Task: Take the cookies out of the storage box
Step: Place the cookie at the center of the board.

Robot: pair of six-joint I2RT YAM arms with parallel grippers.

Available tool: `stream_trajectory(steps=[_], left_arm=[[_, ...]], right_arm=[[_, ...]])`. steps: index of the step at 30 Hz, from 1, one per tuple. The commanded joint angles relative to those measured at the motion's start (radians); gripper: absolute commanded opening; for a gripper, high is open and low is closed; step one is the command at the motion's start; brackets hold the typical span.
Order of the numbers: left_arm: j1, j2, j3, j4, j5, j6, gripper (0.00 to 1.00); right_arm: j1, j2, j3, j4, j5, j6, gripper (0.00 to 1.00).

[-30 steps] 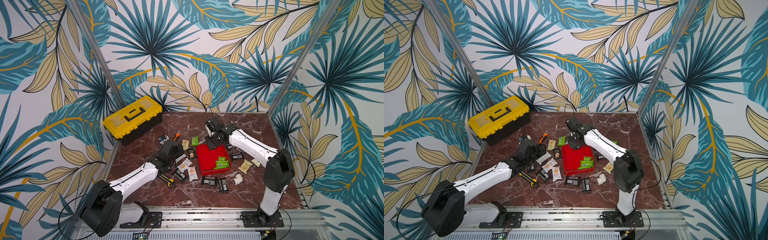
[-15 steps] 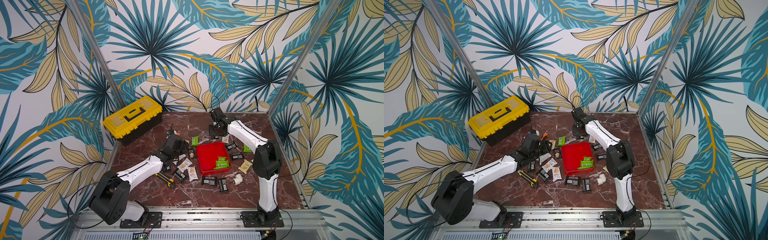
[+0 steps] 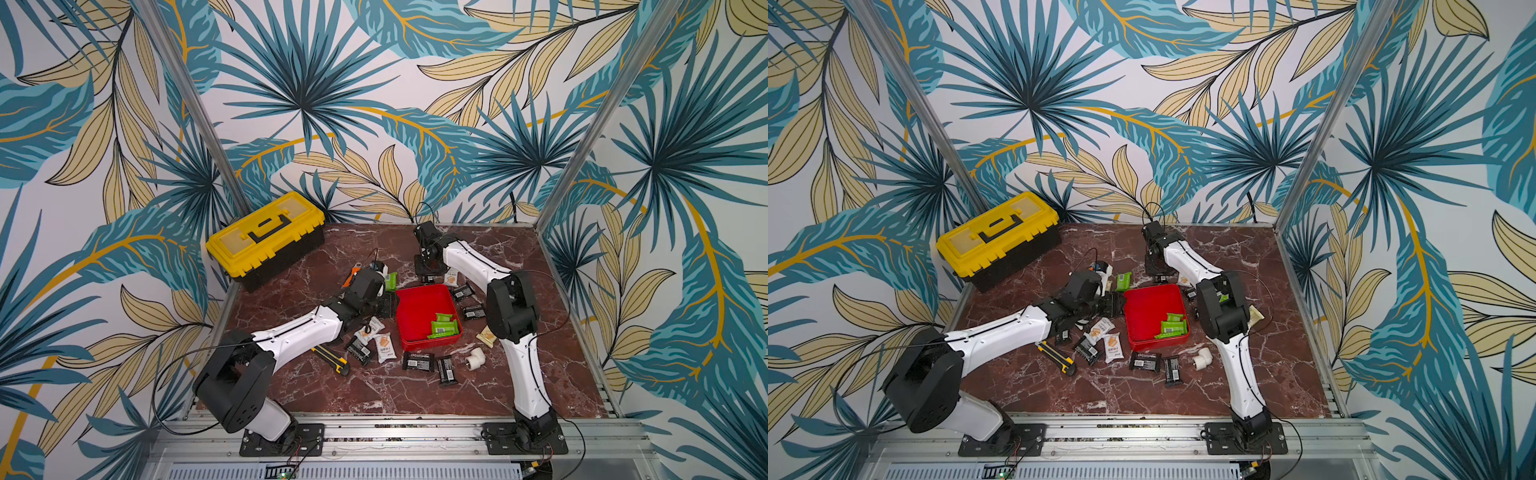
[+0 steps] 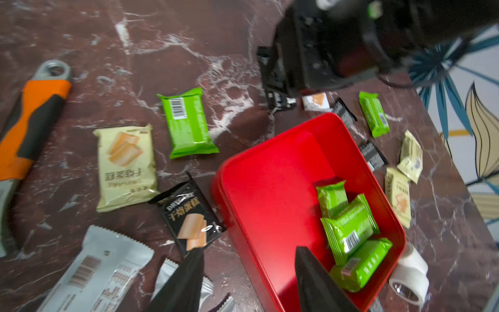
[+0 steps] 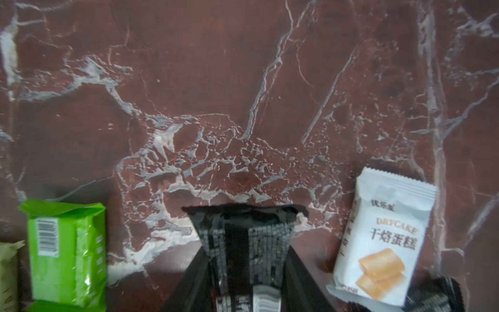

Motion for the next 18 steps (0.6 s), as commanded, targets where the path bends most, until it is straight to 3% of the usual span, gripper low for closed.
stream_trajectory(steps=[1,10,18], left_arm=[[-0.025,0.023,0.076,-0.013,0.039,0.106,0.59],[-0.084,0.107,0.165,-0.062,0.187,0.238,0.59],[-0.092,0.236,0.3,-0.237,0.461,0.341,0.54]], right_arm=[[-0.007,0.012,0.021,-0.005,-0.008,-0.015,0.47],[-0.012,-0.06,0.013,-0.006,-0.037,-0.034,0.63],[-0.013,-0.334,-0.189,-0.005,-0.064,-0.02,0.64]])
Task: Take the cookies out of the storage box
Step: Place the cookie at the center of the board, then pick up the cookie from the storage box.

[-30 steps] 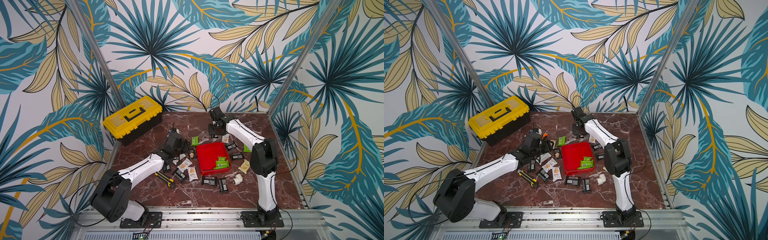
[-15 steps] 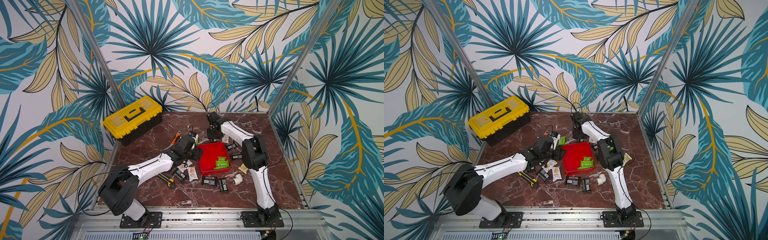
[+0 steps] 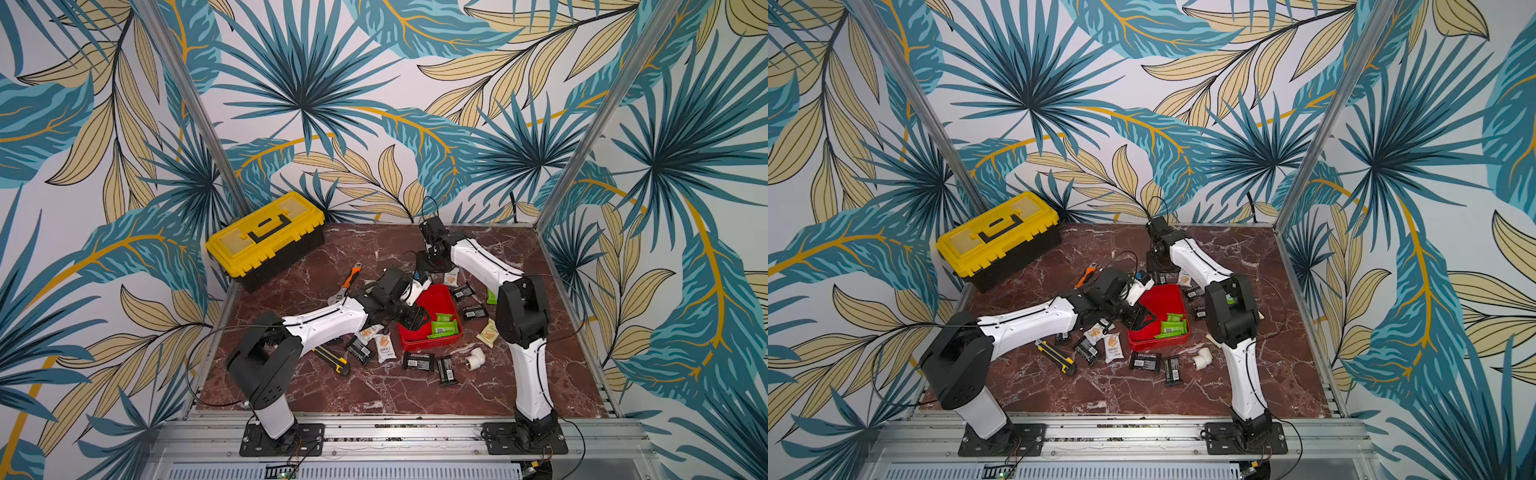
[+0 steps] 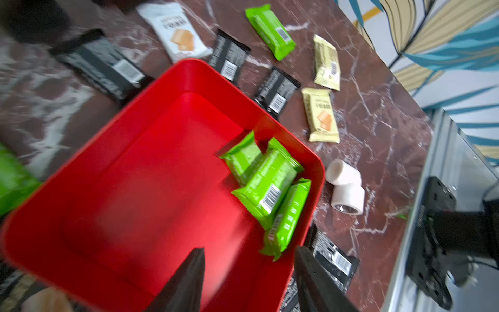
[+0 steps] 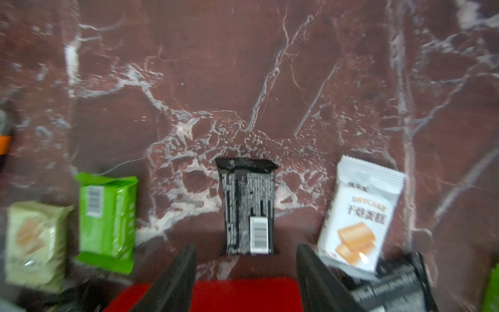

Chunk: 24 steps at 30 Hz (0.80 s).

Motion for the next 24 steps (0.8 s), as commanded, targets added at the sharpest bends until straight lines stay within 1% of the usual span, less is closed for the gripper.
stream_trajectory(steps=[1,5,9,12,18,24], left_arm=[[-0.001,0.047,0.085,-0.12,0.159,0.074,0.53],[0.0,0.109,0.144,-0.183,0.242,0.084,0.48],[0.0,0.143,0.174,-0.223,0.25,0.09,0.44],[-0.001,0.16,0.184,-0.242,0.253,0.094,0.4],[0.0,0.186,0.198,-0.273,0.273,0.103,0.37],[0.0,0.199,0.192,-0.223,0.236,0.08,0.37]], right_arm=[[-0.002,-0.16,-0.107,-0.007,-0.018,0.007,0.63],[-0.001,-0.317,-0.273,-0.003,-0.018,0.035,0.63],[-0.002,-0.443,-0.404,0.0,-0.013,0.071,0.62],[-0.001,-0.512,-0.473,0.001,-0.007,0.094,0.62],[-0.002,-0.6,-0.561,0.003,-0.001,0.132,0.62],[-0.002,-0.638,-0.594,0.003,0.003,0.146,0.62]])
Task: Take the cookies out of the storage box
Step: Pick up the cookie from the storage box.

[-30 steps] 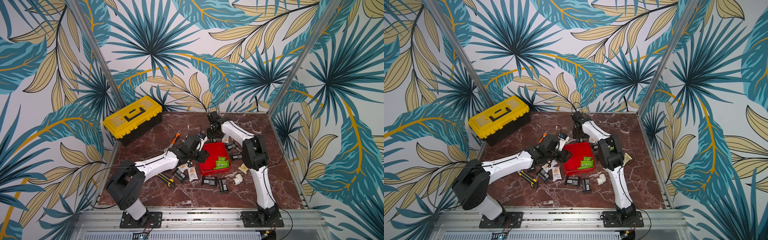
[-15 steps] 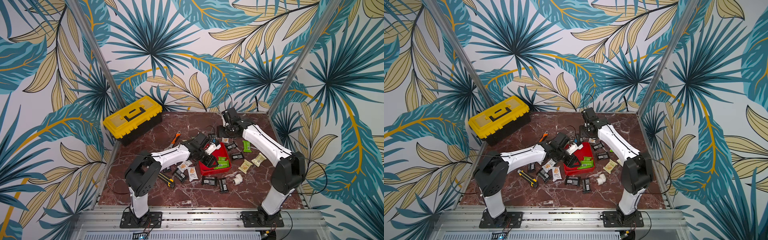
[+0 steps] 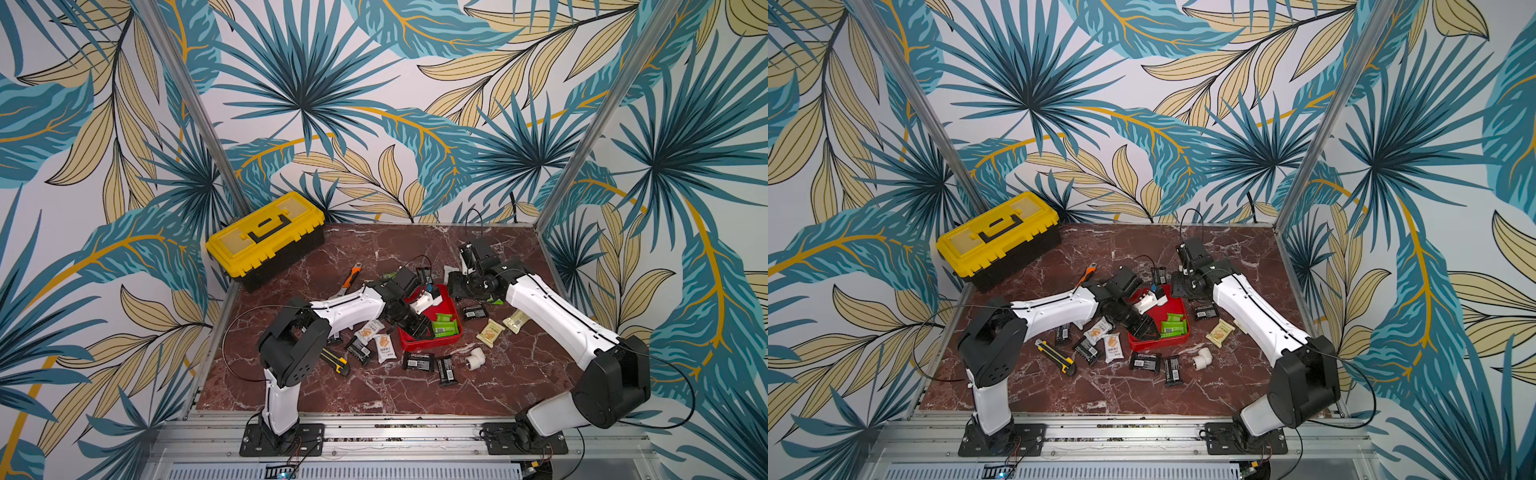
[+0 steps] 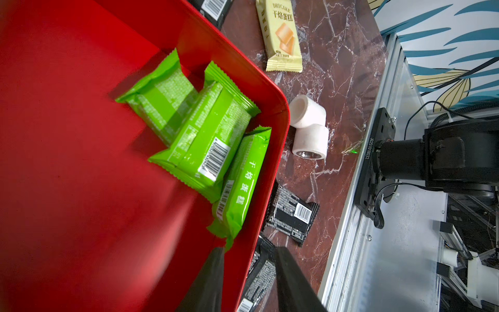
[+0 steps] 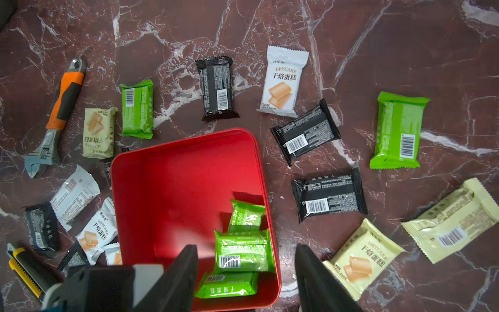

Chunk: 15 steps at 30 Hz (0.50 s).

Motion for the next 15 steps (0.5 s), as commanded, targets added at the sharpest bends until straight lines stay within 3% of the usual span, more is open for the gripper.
stream_trajectory(steps=[1,15], left_arm=[[0.0,0.021,0.039,0.026,-0.018,-0.005,0.36],[-0.001,0.061,0.038,0.057,0.035,-0.03,0.25]], right_arm=[[-0.001,-0.026,-0.028,-0.008,0.014,0.024,0.62],[-0.002,-0.069,-0.058,-0.008,0.031,0.027,0.62]])
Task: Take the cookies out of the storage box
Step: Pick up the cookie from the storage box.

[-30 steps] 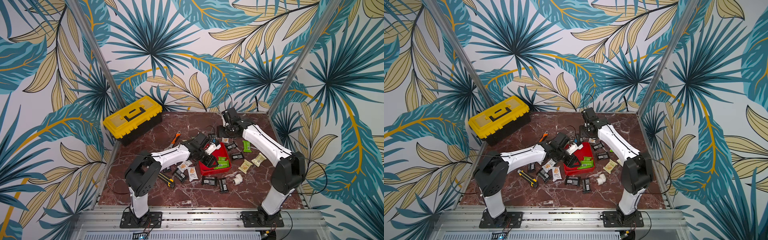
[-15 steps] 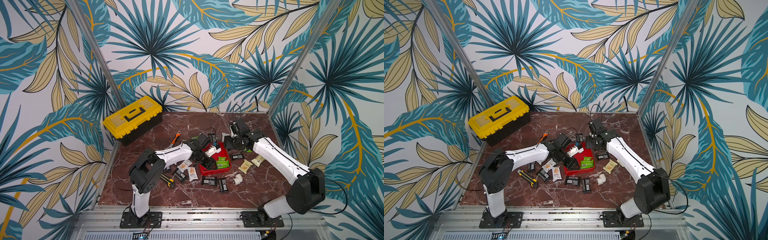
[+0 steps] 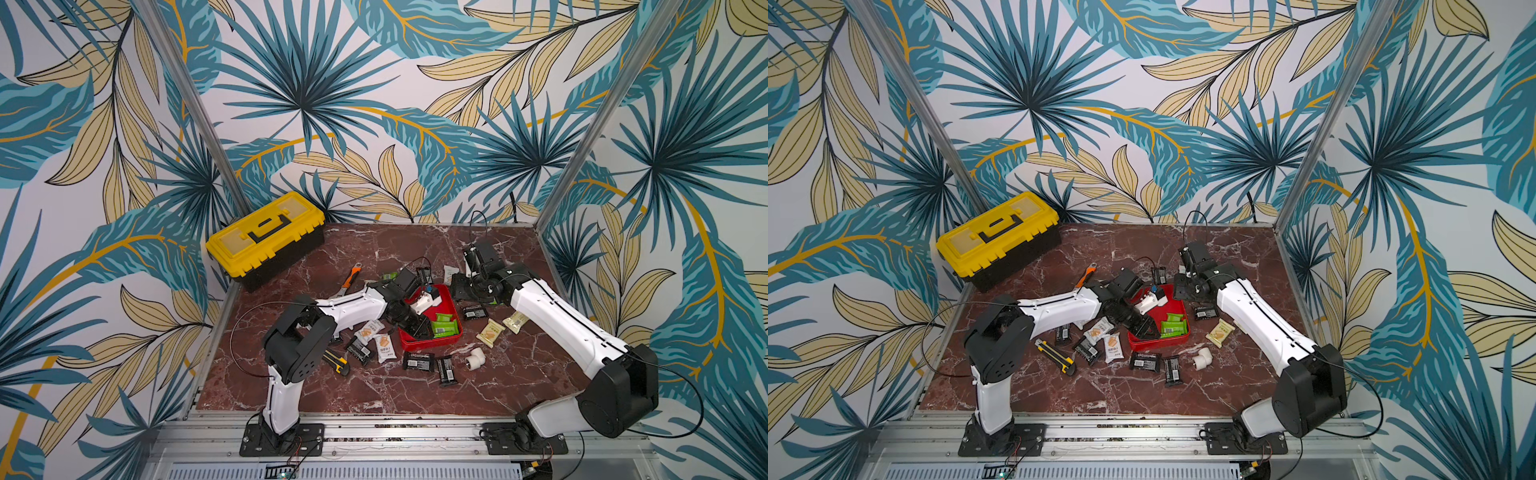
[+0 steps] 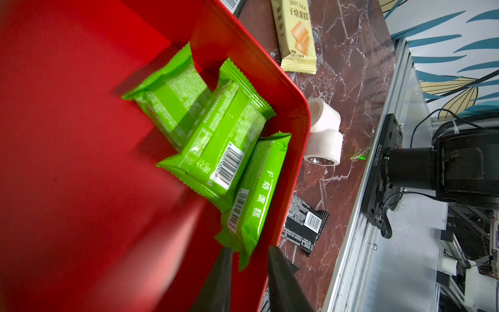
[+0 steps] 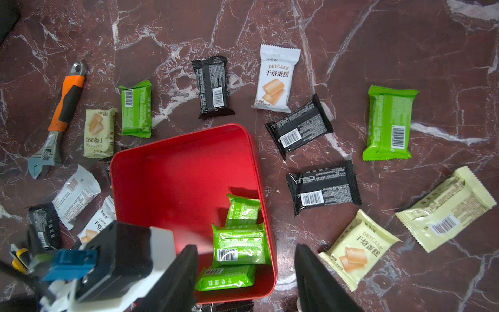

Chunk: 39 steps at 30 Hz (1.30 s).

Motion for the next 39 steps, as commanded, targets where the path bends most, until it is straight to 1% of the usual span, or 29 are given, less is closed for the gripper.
stream_trajectory(steps=[1,7,12,18,23,27,32,36,39], left_arm=[[-0.001,0.025,0.036,0.02,0.032,-0.002,0.23],[-0.002,0.033,0.034,0.032,0.042,0.0,0.11],[-0.001,0.021,0.031,0.018,0.025,0.023,0.01],[0.007,-0.054,0.006,0.053,-0.018,0.002,0.0],[0.034,-0.151,-0.074,0.169,-0.043,-0.084,0.0],[0.057,-0.213,-0.151,0.311,-0.049,-0.192,0.0],[0.083,-0.265,-0.232,0.468,-0.042,-0.329,0.0],[0.103,-0.322,-0.288,0.53,-0.113,-0.404,0.0],[0.12,-0.389,-0.326,0.505,-0.234,-0.444,0.0]], right_arm=[[-0.002,-0.028,-0.025,-0.008,0.021,0.016,0.62],[-0.001,-0.043,-0.032,-0.008,0.029,0.022,0.62],[-0.002,-0.047,-0.031,-0.008,0.028,0.027,0.61],[-0.001,-0.058,-0.03,-0.008,0.01,0.04,0.62],[-0.002,-0.078,-0.026,-0.008,-0.026,0.092,0.62],[-0.003,-0.097,-0.026,-0.008,-0.052,0.141,0.62],[-0.004,-0.103,-0.011,-0.008,-0.064,0.164,0.62],[-0.004,-0.101,0.005,-0.008,-0.062,0.169,0.62],[-0.004,-0.096,0.008,-0.008,-0.062,0.166,0.62]])
